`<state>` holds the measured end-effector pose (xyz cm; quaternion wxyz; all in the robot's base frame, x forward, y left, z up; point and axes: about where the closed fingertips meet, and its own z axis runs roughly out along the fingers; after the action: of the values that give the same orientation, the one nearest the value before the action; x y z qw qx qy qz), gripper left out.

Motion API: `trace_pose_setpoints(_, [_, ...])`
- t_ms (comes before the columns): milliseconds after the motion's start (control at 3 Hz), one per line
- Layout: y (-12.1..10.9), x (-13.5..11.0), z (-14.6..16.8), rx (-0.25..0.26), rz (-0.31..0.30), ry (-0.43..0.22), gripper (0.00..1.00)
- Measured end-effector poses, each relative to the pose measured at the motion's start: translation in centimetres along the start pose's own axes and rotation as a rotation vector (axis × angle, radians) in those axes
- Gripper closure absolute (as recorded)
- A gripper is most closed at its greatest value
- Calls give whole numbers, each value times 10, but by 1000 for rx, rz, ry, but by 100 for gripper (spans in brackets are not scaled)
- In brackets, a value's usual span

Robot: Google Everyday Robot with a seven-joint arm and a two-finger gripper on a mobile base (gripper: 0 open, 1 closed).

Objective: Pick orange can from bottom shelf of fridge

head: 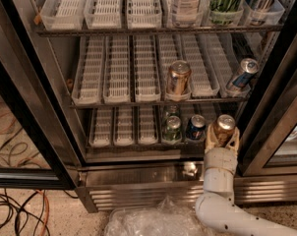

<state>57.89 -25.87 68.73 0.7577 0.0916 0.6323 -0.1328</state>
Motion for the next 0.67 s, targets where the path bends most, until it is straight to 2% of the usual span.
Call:
trace_pose_setpoints(333, [14, -7, -19, -101, -22, 8, 100])
trace_pose_setpoints(667, [25, -12, -38, -180, -39, 14, 100])
